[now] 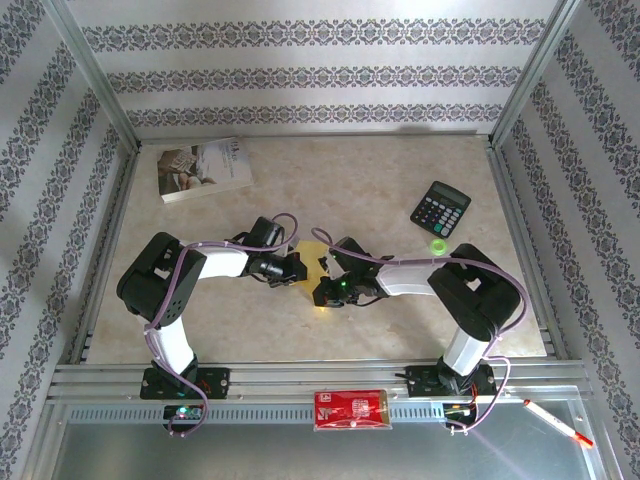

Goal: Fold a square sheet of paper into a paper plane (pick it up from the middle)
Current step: Third fold the triangle at the center of the table.

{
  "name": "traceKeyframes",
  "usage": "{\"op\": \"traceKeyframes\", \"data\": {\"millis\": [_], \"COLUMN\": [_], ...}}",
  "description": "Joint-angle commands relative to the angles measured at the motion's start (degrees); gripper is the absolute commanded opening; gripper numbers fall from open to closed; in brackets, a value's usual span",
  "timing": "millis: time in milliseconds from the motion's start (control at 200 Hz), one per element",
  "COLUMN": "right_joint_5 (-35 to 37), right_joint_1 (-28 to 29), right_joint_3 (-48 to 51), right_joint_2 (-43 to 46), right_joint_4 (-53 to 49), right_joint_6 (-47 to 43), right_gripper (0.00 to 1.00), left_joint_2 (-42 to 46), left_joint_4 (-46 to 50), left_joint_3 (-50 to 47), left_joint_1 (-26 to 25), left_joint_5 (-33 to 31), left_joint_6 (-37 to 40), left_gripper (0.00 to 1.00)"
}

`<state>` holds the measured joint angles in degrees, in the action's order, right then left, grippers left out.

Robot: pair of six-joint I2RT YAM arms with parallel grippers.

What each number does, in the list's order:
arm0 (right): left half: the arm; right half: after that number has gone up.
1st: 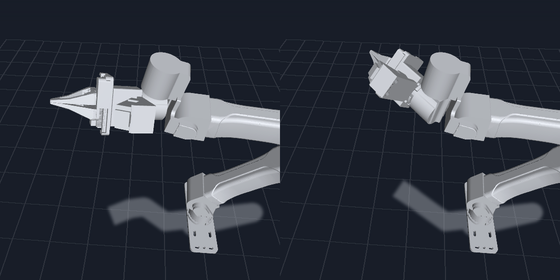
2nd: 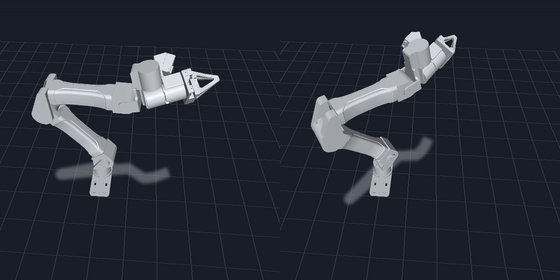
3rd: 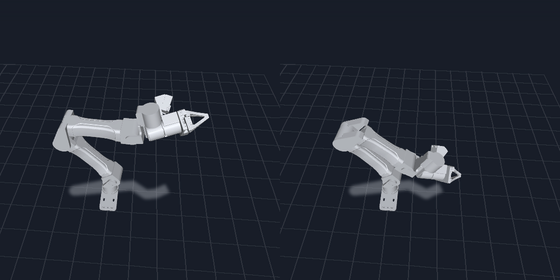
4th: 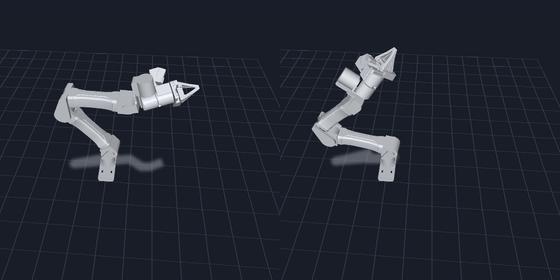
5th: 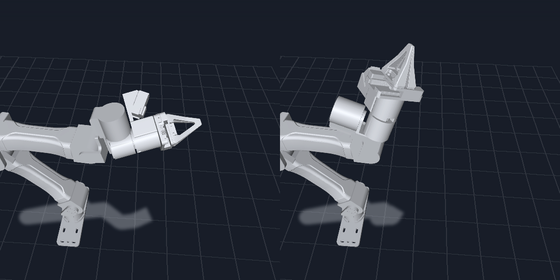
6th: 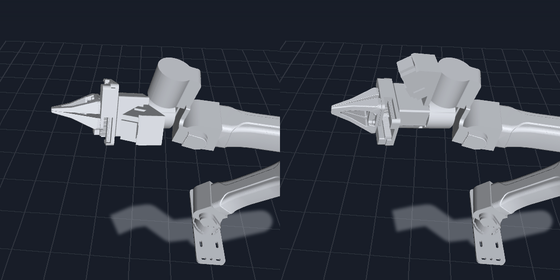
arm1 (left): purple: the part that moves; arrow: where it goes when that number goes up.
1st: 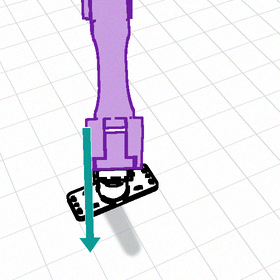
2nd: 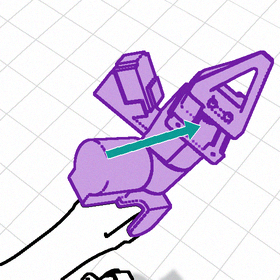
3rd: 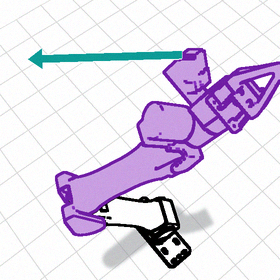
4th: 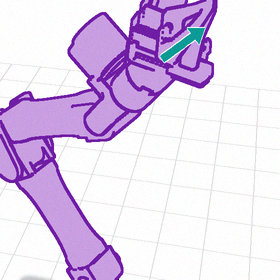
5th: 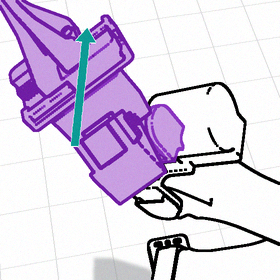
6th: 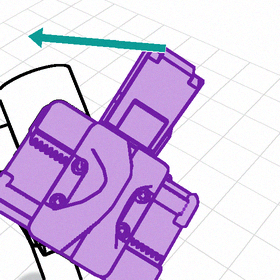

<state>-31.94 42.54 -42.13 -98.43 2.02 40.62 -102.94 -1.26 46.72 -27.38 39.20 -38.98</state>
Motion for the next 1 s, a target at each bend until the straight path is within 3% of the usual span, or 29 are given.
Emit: {"op": "traceKeyframes", "data": {"millis": [0,250,410,555,620,719,994], "right_joint_5": [0.2,0.7,1.2,1.5,1.4,1.5,1.7], "right_joint_1": [-0.4,-0.6,-0.6,-0.6,-0.6,-0.7,-1.0], "right_joint_3": [1.1,5.1,6.7,7.1,7.2,7.2,7.3], "right_joint_2": [-1.7,-2.7,-2.4,-2.4,-2.5,-2.6,-2.6], "right_joint_4": [1.5,3.8,4.0,4.1,4.1,4.1,3.9], "right_joint_6": [-0.4,0.7,1.0,1.0,0.9,0.7,0.3], "right_gripper": [0.02,0.02,0.02,0.01,0.01,0.01,0.01], "left_joint_2": [-3.8,-0.7,4.6,9.3,10.0,9.1,4.6], "left_joint_4": [6.6,2.4,1.4,3.4,3.9,3.8,3.1], "left_joint_3": [-1.6,-1.2,-0.1,-1.2,-1.8,-2.6,-1.1], "left_joint_1": [0.0,0.0,-0.2,-1.2,-2.6,-4.5,-7.0], "left_joint_5": [-9.3,-5.4,-3.3,-4.5,-4.8,-4.4,-4.5], "left_joint_6": [1.5,-1.9,-4.2,-4.7,-5.2,-6.6,-8.1], "left_gripper": [0.00,0.00,0.16,0.19,0.15,0.00,0.00]}}
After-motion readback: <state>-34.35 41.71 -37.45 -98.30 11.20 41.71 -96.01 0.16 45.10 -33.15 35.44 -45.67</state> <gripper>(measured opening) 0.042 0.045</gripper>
